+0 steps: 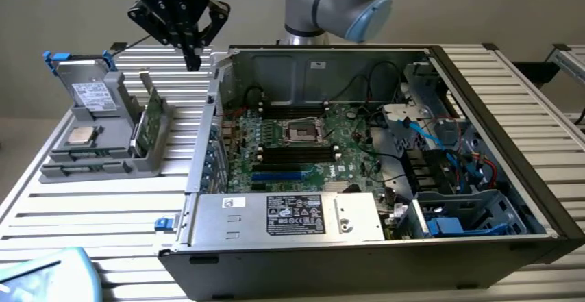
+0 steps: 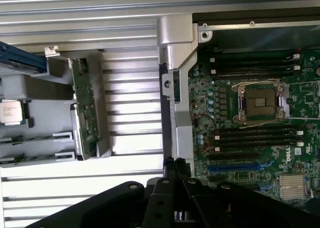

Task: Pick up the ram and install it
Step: 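Reach for the ram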

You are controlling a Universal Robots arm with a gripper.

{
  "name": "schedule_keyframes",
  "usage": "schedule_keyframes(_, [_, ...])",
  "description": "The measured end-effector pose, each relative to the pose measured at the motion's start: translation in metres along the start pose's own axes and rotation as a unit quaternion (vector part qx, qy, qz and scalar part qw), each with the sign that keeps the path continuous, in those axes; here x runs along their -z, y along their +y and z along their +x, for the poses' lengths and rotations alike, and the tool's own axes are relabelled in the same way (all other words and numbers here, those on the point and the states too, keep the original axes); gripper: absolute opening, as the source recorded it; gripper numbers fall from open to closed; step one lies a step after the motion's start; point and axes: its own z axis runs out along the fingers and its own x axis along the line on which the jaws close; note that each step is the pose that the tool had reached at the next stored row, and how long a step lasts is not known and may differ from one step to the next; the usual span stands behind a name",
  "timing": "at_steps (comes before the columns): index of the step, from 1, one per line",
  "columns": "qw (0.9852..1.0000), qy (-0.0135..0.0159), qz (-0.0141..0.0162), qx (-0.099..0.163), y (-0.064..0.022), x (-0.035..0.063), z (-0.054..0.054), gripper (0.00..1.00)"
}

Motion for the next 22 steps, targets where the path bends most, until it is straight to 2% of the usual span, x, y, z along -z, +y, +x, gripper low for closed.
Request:
schedule_keyframes(10, [1.0000, 0.0059, 0.0004, 0.000, 0.0016, -0.0012, 0.046, 0.11])
schedule_keyframes(22, [1.0000, 0.0074, 0.0003, 0.000, 0.0034, -0.0037, 0.101, 0.11])
